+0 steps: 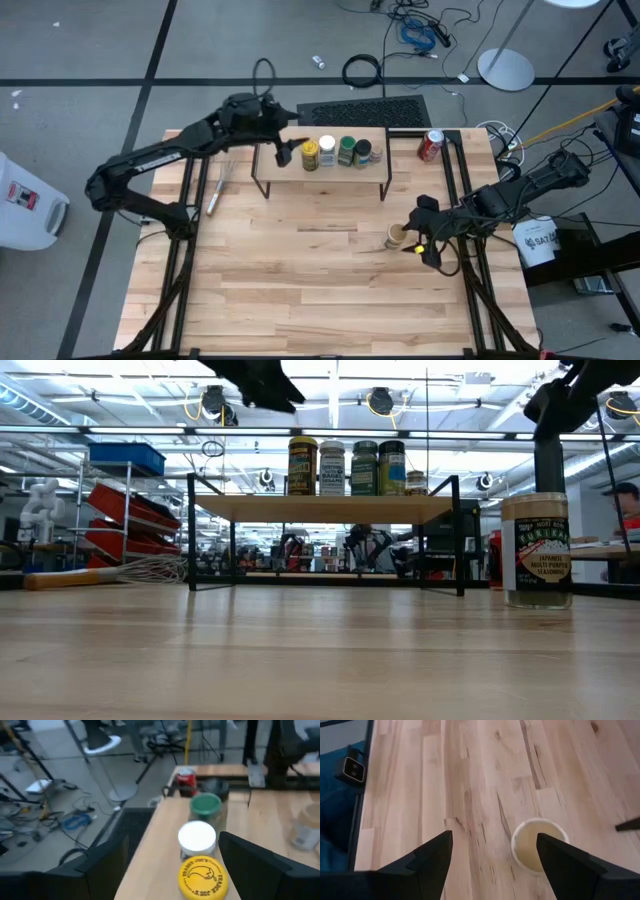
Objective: Shelf spices
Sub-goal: Put the golden seasoning bottle on the shelf
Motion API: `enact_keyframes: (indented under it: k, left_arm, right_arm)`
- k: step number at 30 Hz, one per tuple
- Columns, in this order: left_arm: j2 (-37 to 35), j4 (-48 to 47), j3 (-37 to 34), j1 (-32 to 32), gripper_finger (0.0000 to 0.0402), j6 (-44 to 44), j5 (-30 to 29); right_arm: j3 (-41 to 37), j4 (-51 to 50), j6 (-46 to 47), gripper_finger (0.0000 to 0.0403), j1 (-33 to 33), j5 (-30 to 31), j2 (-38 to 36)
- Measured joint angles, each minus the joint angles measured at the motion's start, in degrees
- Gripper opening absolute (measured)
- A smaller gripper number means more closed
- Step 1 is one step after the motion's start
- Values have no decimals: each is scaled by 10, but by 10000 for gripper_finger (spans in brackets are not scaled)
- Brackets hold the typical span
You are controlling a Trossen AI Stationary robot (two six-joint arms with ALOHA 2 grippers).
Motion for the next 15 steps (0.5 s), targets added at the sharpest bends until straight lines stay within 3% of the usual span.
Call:
enact_keyframes:
  k: [9,15]
  left_arm:
    - [-62,-14,0,-58,320,-48,-8]
    - [-62,-16,-2,-132,320,-56,-11]
  right_arm:
    - [0,-26,32,279,0,-2,4]
    - [0,-33,15,320,0,-2,49]
